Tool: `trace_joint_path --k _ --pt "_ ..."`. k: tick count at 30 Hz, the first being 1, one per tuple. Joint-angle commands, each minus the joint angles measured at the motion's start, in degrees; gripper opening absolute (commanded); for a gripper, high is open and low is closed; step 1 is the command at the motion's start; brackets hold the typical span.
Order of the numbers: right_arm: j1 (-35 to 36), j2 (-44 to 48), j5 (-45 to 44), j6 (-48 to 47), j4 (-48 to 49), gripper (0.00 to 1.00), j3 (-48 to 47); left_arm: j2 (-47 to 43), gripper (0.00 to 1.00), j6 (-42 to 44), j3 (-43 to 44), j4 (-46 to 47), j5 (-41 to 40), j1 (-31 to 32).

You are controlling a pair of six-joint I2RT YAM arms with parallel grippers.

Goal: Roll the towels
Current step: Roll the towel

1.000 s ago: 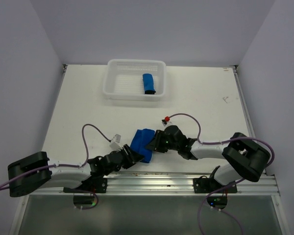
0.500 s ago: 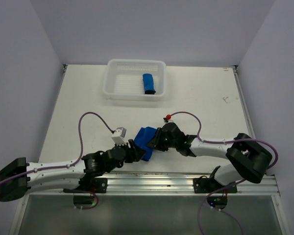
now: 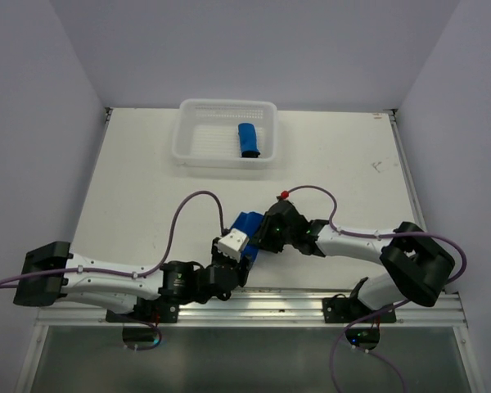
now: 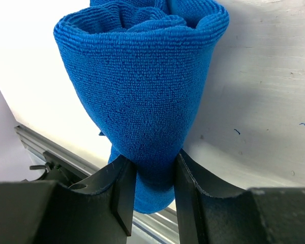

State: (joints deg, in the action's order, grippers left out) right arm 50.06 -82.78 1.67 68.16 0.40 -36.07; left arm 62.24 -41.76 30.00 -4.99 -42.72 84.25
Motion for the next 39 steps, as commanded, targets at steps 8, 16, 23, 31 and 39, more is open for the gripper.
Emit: trace_joint_path --k 8,16,23,31,39 --pt "-1.4 0.8 0.0 0.7 -7.7 0.36 -2.6 5.5 0.64 13.3 0.3 9.7 -5.3 4.2" --pt "-1.4 1.7 0.3 0.7 -9.1 0.37 -3.3 14.4 0.66 17.7 2.1 15.9 -3.3 4.1" --pt "-1.4 2.7 1.0 0.5 -9.9 0.38 -2.9 20.5 0.65 16.9 4.0 15.5 -2.7 1.8" --pt "-1.7 2.0 2.9 0.2 -9.6 0.4 -2.6 22.8 0.49 15.4 4.6 15.2 -1.1 -0.8" --pt "-4.0 2.5 3.8 -0.3 -9.3 0.48 -1.1 20.0 0.17 13.6 2.4 16.2 3.3 -5.1"
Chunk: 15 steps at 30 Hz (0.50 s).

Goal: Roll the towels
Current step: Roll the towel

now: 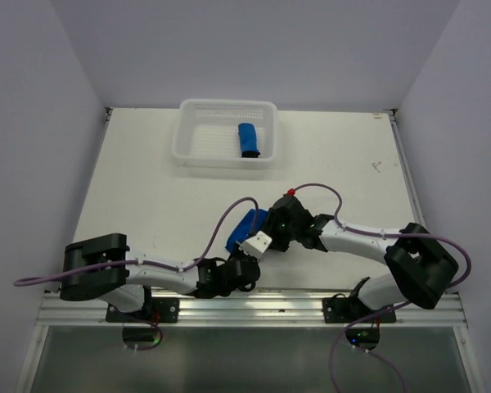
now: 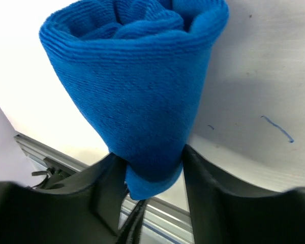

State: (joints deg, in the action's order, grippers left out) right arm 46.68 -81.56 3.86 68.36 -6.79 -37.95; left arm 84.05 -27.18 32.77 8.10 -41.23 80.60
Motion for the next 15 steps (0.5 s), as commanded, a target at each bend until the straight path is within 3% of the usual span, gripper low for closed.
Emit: trace_joint_path --k 1,6,15 --pt "-1.3 1.4 1.9 -1.1 -2.2 0.52 0.9 -2.0 0.14 -0.8 -1.0 3.6 2.4 -1.8" --pt "-4.6 1.3 2.8 -3.0 -1.8 0.67 0.6 -2.1 0.0 1.1 -1.5 5.8 5.3 -2.0" --pt "-8.3 -0.7 3.0 -7.6 -2.8 0.76 -3.7 -3.0 0.0 2.1 -2.2 7.9 9.0 -2.0"
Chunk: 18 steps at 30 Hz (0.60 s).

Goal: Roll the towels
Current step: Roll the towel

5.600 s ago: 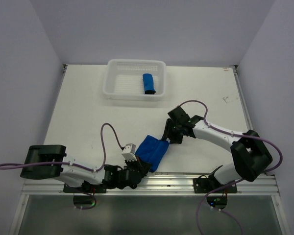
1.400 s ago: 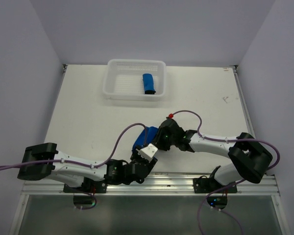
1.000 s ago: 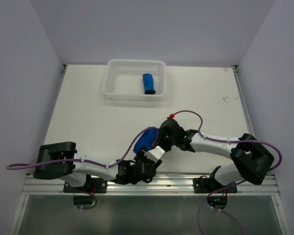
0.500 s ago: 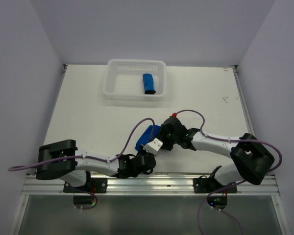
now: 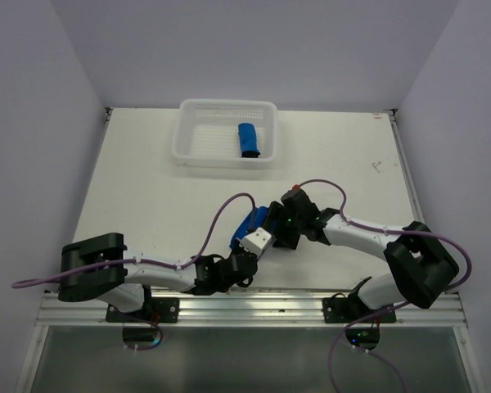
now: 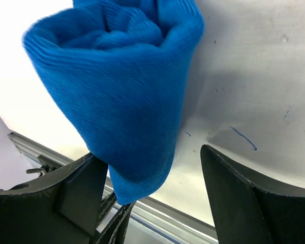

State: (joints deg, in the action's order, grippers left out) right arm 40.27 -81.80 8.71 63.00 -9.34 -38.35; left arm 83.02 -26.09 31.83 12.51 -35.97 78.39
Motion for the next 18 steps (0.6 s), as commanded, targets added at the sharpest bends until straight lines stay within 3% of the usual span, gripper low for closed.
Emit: trace_joint_path --k 1,14,18 --pt "-2.2 -0.6 -1.9 -2.3 -0.2 0.76 -3.5 -2.2 0.0 1.0 -1.3 3.7 4.2 0.2" --pt "-8.4 -5.6 -3.1 -5.6 -3.4 0.74 -8.8 -1.3 0.0 1.5 -1.2 5.1 9.2 0.3" --pt "-10.1 -7.1 -3.3 -7.3 -4.7 0.7 -10.2 -2.2 0.0 0.0 -2.0 4.7 9.8 0.3"
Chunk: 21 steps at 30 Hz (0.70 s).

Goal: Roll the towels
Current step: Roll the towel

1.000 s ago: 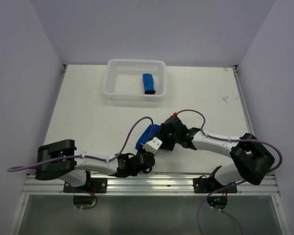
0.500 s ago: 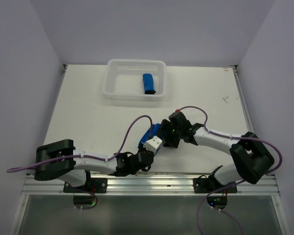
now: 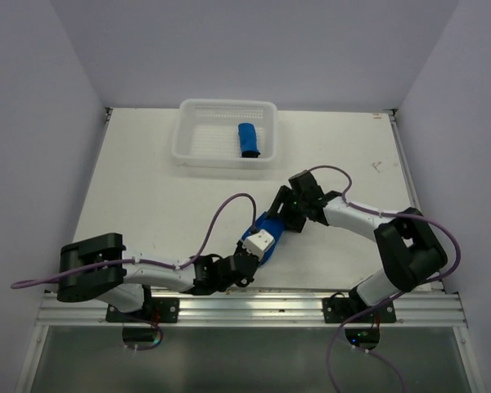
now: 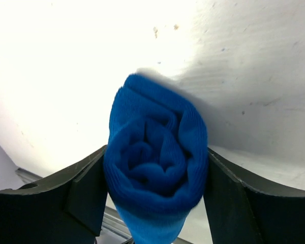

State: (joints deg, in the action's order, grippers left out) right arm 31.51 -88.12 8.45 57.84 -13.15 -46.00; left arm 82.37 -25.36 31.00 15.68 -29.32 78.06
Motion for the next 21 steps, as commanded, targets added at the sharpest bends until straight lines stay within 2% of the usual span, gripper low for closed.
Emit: trace_joint_path --k 1,5,8,11,14,21 --pt "-1.6 -0.7 -3.2 -2.5 -1.2 0.68 -2.5 -1.7 0.0 -1.2 -1.5 1.6 3.3 0.6" --pt "-2.3 -0.5 -3.0 -3.1 -1.2 0.56 -1.8 -1.6 0.0 -2.8 -1.7 1.6 3.1 0.6" --pt "-2.5 0.0 -2.6 -3.1 -0.8 0.42 -0.6 -1.2 0.0 -3.5 -1.4 1.6 2.9 0.5" --pt "-2.5 0.9 -2.7 -3.1 -0.7 0.34 0.6 -0.5 0.0 -4.2 -1.0 2.0 4.3 -0.1" --pt "-2.9 1.2 -3.1 -3.4 -0.8 0.32 1.4 -1.1 0.0 -5.5 -1.7 4.3 7.2 -1.3" --pt "-4.3 0.1 -4.3 -5.4 -4.0 0.32 0.3 -4.8 0.0 -11.6 -9.3 13.9 21.6 -11.6"
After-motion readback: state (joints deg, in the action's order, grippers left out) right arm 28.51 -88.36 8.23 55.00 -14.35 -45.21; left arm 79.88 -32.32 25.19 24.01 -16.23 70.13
